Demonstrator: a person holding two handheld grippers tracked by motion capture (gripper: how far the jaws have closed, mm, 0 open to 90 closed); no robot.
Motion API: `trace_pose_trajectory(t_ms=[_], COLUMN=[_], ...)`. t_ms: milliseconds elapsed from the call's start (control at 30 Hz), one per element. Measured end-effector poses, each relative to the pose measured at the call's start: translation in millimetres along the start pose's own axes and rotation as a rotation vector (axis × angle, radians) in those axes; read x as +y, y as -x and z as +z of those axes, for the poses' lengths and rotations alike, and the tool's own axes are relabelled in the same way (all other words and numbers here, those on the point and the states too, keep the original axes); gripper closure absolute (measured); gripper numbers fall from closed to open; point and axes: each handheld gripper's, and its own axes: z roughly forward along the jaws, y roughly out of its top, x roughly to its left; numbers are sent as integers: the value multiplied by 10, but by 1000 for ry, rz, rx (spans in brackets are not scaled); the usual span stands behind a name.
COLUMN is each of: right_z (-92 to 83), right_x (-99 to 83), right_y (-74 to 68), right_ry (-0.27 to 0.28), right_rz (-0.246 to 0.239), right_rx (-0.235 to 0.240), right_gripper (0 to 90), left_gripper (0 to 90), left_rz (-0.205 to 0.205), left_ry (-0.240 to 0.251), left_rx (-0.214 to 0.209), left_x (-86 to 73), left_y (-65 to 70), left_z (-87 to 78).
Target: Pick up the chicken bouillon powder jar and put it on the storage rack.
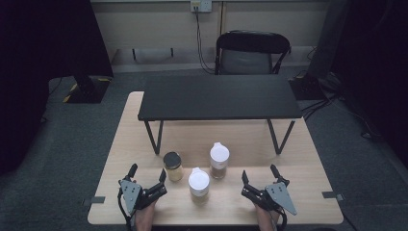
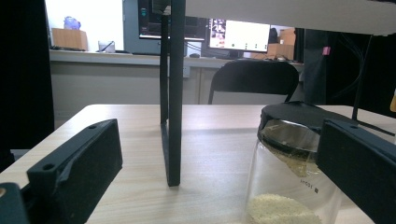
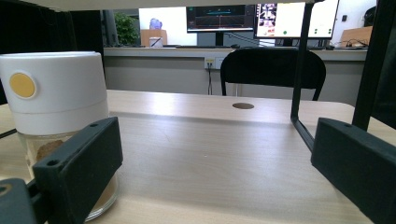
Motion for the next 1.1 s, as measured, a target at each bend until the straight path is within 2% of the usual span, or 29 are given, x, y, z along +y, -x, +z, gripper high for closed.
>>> trace_pose_trajectory(t_ms=[133,200,267,767,1100], right_z=[1,2,1,1,-3], right_x=[0,1,1,0,-1], right_y=[2,3,3,3,1], right_ry=[-1,-2,-2,-1,2], right_rz=[2,2,2,1,2], right_rx=[1,2,2,3,1], right_gripper=[9,9,10,10,10], left_gripper=[0,0,0,1,2], left_rz=[1,-9,0,-1,21], left_ry=[1,0,-1,-6,-12], left_rx=[5,-4,-9,-51,-79], left_x=[25,42,60,137,202], left_y=[5,10,26,82,151], left_z=[2,8,8,13,40])
